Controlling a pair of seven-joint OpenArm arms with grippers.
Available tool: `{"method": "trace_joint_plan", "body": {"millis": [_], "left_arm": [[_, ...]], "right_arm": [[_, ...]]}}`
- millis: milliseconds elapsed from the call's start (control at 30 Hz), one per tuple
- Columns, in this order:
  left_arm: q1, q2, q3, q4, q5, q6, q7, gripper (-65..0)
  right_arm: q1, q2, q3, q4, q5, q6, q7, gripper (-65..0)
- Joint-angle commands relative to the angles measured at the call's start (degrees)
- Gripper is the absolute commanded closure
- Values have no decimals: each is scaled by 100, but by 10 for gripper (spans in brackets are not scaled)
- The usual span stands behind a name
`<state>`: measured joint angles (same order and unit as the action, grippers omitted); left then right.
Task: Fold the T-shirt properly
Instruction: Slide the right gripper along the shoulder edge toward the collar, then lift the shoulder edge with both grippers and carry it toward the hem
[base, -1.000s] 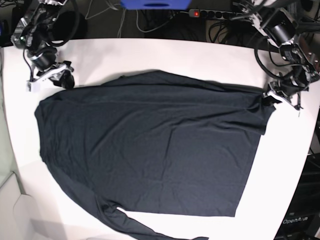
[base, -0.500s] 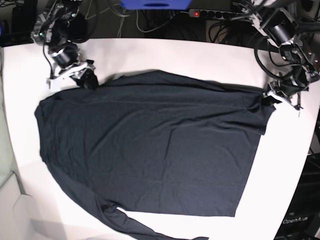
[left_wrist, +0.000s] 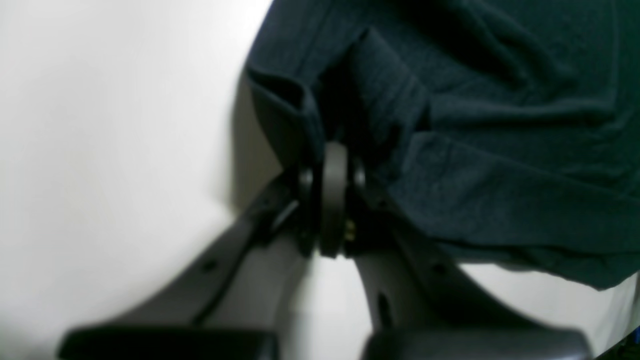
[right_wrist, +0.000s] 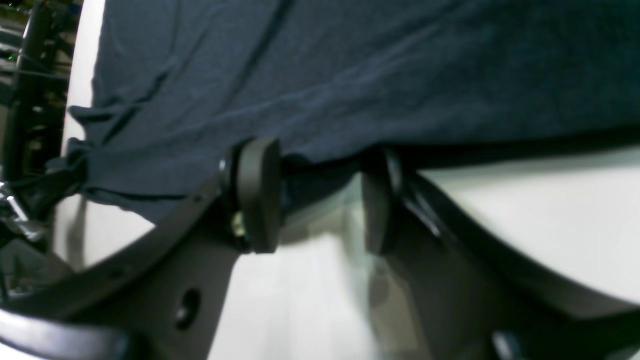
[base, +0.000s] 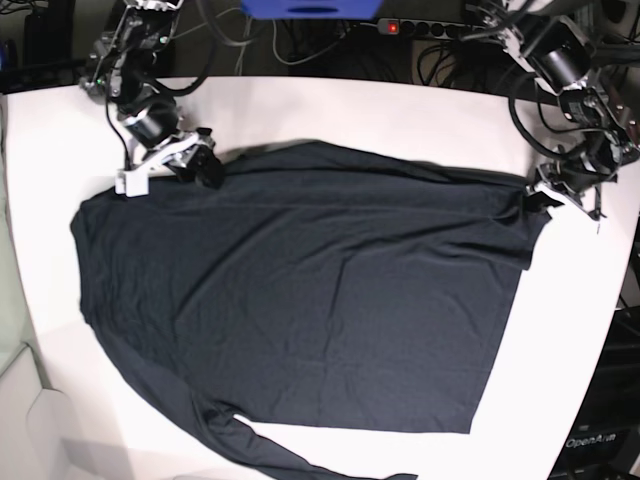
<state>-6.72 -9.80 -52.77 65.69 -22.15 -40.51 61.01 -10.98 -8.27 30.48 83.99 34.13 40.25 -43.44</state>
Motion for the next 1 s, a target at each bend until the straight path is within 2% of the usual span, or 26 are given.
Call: {"method": "trace_joint_plan", "body": {"millis": [0, 100, 167, 333, 400, 667, 967], "left_arm": [[-9, -44, -2, 29, 233, 51, 180, 0], [-9, -44, -2, 29, 233, 51, 206, 0], [-9, -44, -2, 29, 233, 51, 206, 0], [-9, -44, -2, 37, 198, 51, 215, 0], [-18, -44, -2, 37, 189, 51, 224, 0], [-378, -44, -2, 46, 189, 51, 233, 0], [-862, -44, -2, 46, 233, 51, 461, 0]], "right_arm": [[83, 5, -63, -60, -103, -25, -144, -280], [171, 23, -72, -350, -103, -25, -126, -277], [241, 40, -72, -473, -103, -25, -126, -244], [311, 58, -72, -464, -103, -25, -135, -47], [311, 120, -72, -464, -103, -25, -170, 0], [259, 287, -116, -16, -103, -25, -170, 0], [426, 498, -661, 547, -112, -25, -320, 0]]}}
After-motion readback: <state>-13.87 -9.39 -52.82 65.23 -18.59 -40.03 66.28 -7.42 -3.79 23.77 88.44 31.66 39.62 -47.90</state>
